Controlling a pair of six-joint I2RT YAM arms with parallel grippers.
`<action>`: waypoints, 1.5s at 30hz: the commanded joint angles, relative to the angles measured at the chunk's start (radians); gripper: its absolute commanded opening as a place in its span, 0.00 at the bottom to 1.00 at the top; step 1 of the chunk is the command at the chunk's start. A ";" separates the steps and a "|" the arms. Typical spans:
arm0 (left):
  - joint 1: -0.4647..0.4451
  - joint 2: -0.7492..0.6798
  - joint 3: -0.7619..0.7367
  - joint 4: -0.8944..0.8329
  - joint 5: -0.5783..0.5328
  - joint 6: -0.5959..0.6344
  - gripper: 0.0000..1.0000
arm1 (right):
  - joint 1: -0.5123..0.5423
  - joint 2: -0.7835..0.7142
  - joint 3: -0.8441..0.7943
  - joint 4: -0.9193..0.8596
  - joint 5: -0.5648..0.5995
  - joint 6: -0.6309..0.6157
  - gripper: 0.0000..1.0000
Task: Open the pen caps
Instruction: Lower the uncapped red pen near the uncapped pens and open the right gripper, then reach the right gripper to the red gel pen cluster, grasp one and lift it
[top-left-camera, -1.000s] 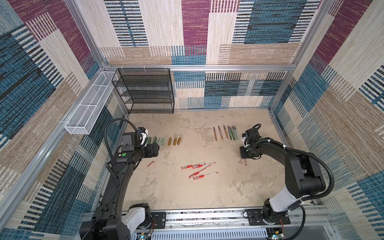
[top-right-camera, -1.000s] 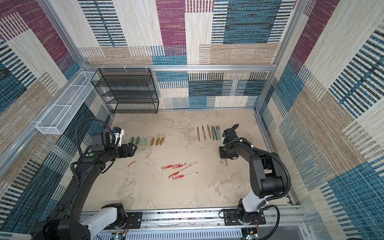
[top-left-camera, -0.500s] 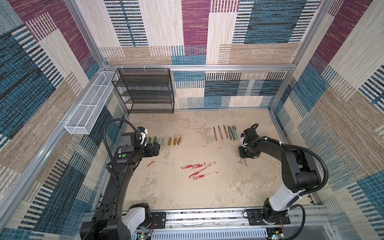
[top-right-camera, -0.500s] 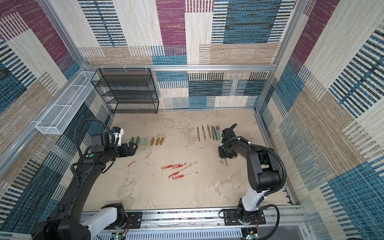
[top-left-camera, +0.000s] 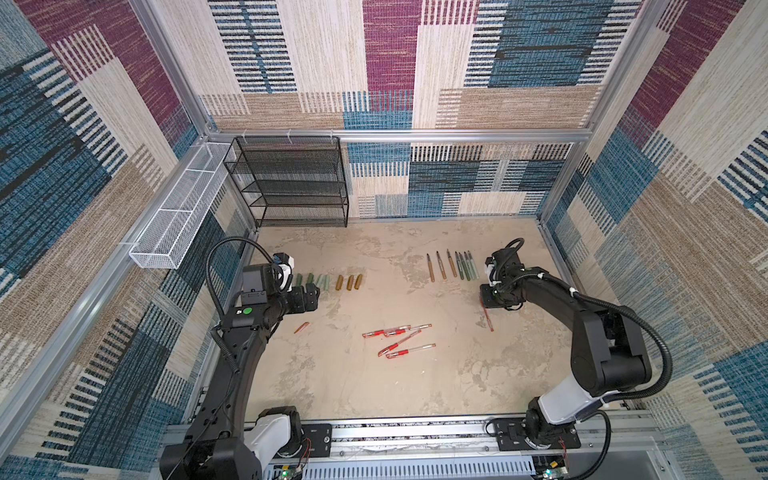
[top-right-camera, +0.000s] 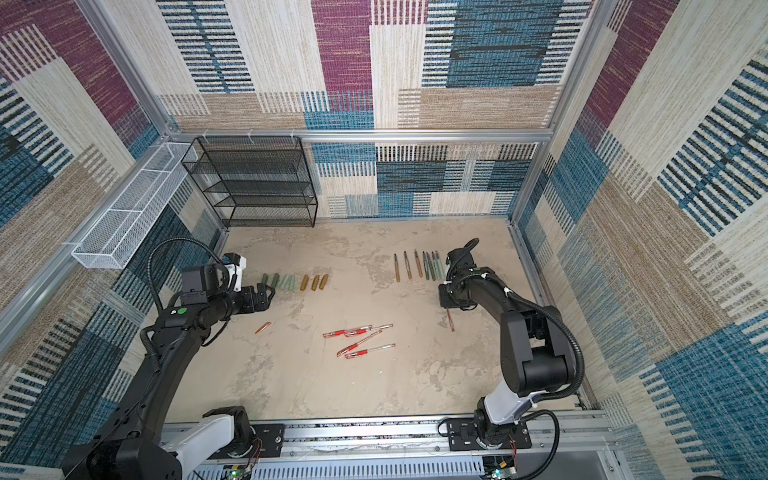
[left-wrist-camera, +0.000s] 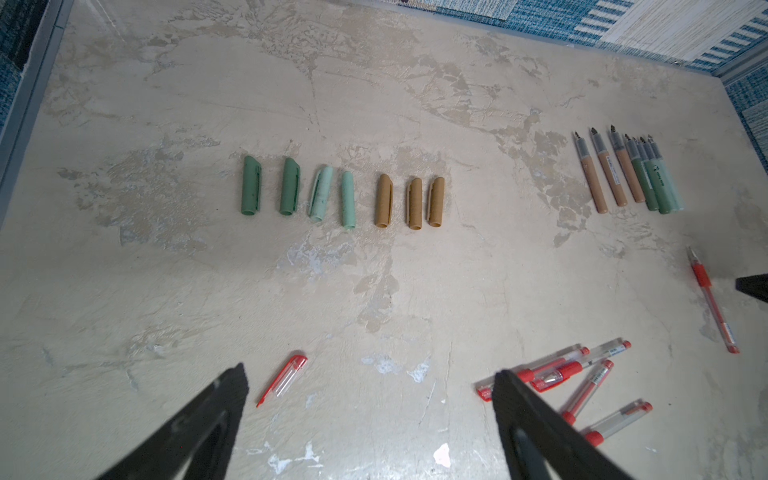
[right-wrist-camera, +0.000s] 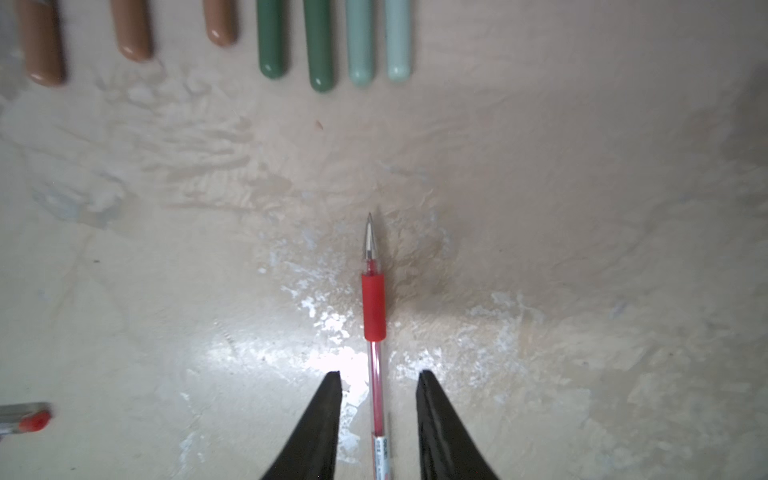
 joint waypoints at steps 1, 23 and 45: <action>0.004 -0.008 0.003 0.025 0.005 -0.005 0.97 | 0.034 -0.047 0.019 -0.020 -0.062 0.015 0.42; 0.016 -0.020 -0.006 0.027 -0.005 -0.008 0.97 | 0.661 0.305 0.311 0.140 -0.148 -0.195 0.60; 0.030 -0.013 0.004 0.019 -0.013 -0.008 0.97 | 0.730 0.513 0.473 0.085 -0.248 -0.384 0.62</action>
